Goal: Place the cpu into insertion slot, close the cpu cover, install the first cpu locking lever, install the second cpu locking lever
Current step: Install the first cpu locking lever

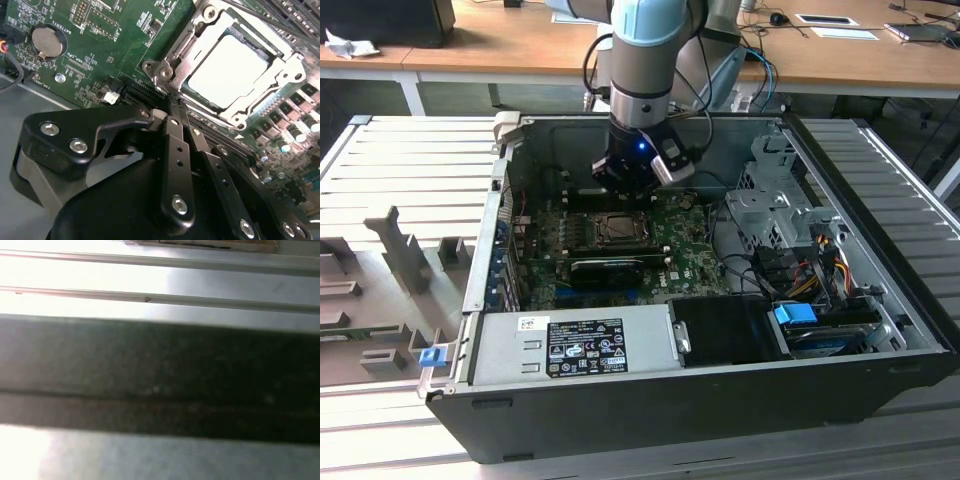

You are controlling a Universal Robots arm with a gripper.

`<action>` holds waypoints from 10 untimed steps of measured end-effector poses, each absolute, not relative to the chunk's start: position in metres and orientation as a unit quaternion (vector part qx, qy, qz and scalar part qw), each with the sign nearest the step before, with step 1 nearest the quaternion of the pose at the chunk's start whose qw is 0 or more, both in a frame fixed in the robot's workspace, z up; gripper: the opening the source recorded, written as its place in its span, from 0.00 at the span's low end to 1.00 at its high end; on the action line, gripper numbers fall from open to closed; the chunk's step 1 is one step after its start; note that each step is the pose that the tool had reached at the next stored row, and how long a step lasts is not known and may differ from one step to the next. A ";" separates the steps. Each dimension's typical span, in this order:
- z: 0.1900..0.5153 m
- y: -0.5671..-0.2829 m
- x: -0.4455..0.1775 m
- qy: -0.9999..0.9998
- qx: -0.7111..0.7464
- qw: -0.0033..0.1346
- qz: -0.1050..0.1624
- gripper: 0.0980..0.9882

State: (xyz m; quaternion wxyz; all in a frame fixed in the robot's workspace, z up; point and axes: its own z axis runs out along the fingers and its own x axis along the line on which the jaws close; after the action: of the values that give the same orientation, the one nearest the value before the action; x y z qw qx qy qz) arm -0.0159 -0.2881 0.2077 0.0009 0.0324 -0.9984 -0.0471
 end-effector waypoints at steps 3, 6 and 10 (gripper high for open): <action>0.217 -0.288 -0.016 -0.998 0.032 0.001 -0.047 0.01; 0.221 -0.288 -0.016 -0.998 0.032 0.001 -0.047 0.01; 0.221 -0.292 -0.016 -0.998 0.032 0.001 -0.047 0.01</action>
State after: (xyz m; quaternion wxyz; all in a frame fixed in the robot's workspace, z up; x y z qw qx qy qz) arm -0.0159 -0.2920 0.2210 0.0010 0.0324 -0.9984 -0.0470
